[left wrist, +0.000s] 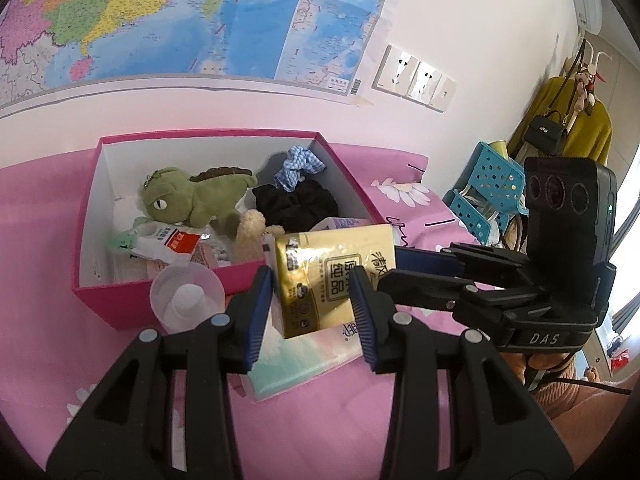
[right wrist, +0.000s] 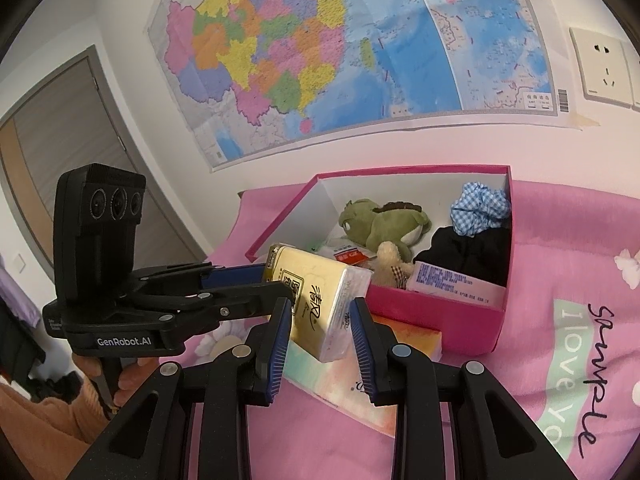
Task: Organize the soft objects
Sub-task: 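Lower the gold tissue pack slowly into the pink box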
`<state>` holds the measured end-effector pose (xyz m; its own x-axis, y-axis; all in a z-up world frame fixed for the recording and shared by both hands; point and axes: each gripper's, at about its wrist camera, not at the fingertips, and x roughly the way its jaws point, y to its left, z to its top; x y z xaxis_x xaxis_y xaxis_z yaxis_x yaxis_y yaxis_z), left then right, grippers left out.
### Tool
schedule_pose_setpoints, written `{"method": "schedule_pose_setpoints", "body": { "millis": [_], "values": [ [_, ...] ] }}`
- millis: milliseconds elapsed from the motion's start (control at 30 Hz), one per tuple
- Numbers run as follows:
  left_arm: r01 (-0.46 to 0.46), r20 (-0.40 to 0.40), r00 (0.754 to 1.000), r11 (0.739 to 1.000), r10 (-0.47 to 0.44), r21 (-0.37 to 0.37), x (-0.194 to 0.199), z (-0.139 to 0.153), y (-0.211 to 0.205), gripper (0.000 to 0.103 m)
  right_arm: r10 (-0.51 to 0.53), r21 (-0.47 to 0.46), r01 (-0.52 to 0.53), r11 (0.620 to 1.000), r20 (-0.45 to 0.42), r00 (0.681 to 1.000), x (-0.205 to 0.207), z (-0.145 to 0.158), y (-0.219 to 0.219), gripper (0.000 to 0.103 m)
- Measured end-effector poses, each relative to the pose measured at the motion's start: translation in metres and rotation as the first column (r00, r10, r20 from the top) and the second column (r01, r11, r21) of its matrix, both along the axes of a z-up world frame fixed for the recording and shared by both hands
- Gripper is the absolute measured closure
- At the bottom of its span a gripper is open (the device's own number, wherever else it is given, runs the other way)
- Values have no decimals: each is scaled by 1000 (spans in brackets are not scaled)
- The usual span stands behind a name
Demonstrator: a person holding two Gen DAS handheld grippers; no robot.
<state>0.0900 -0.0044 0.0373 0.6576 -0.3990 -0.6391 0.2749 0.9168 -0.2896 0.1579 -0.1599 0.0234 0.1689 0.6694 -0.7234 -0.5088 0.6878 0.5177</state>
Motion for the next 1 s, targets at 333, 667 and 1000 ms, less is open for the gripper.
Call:
{"method": "schedule_pose_setpoints", "body": {
  "millis": [333, 667, 1000],
  "values": [
    [-8, -1, 1000, 1000, 8, -4, 7, 3, 3, 62, -2, 1, 1, 1000, 9, 1000, 10, 2, 4, 72],
    [-12, 2, 1000, 1000, 12, -4, 10, 5, 5, 62, 0, 3, 0, 1000, 13, 1000, 15, 2, 6, 72],
    [-12, 10, 1000, 1000, 12, 5, 15, 8, 4, 62, -3, 4, 2, 1000, 24, 1000, 21, 4, 7, 72]
  ]
}}
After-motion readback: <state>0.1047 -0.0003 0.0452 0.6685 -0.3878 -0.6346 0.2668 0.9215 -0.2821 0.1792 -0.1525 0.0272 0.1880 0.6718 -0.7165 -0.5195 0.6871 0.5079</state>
